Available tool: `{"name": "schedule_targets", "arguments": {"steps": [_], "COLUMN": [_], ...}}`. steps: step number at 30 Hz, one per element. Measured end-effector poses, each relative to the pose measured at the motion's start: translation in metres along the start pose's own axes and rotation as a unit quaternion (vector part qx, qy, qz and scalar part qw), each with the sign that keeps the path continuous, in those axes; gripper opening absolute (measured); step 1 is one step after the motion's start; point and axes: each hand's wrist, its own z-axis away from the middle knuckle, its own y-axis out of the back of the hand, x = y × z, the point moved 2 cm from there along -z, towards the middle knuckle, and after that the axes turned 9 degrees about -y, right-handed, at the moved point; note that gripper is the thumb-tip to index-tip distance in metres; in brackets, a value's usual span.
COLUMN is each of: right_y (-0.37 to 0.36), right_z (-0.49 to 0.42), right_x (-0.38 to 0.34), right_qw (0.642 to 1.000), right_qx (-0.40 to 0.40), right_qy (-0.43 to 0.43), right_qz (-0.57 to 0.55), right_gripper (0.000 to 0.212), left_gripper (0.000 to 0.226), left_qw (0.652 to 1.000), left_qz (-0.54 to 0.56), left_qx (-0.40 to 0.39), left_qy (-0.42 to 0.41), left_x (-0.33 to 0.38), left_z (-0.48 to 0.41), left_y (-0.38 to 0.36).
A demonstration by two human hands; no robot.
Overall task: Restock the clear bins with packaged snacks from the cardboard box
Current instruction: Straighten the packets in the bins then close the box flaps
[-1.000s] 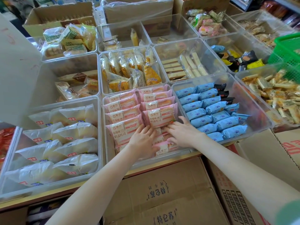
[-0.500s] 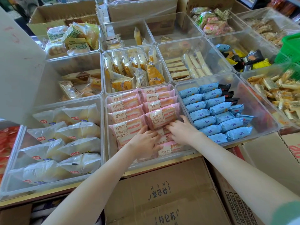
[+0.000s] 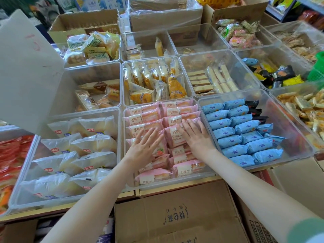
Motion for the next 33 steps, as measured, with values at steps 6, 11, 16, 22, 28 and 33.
{"name": "schedule_targets", "arguments": {"steps": [6, 11, 16, 22, 28, 33], "right_y": [-0.003, -0.005, -0.006, 0.001, 0.002, 0.01], "right_z": [-0.004, -0.004, -0.008, -0.015, -0.017, -0.017], "right_x": [-0.003, -0.002, -0.005, -0.013, -0.019, -0.013], "right_qw": [0.999, 0.999, 0.998, 0.998, 0.999, 0.997], "right_qx": [0.028, 0.046, 0.038, 0.042, 0.012, 0.046], "right_qy": [-0.018, -0.027, -0.027, 0.039, 0.045, 0.027], "right_qz": [0.007, -0.003, -0.031, -0.004, 0.0, -0.06], "right_gripper": [0.104, 0.099, 0.102, 0.118, 0.124, 0.117], "left_gripper": [0.082, 0.091, 0.098, 0.092, 0.099, 0.099], "left_qw": [0.998, 0.996, 0.996, 0.996, 0.992, 0.992], "left_qz": [-0.037, -0.079, -0.079, -0.058, -0.083, -0.088], "left_qx": [-0.055, -0.005, 0.014, -0.067, -0.086, -0.063], "left_qy": [-0.012, -0.038, -0.042, 0.011, 0.051, 0.06], "left_x": [0.0, -0.006, -0.009, 0.0, 0.007, 0.008], "left_z": [-0.01, -0.008, -0.002, -0.003, -0.011, -0.01], "left_y": [0.016, 0.018, 0.012, 0.008, 0.017, 0.021]}}
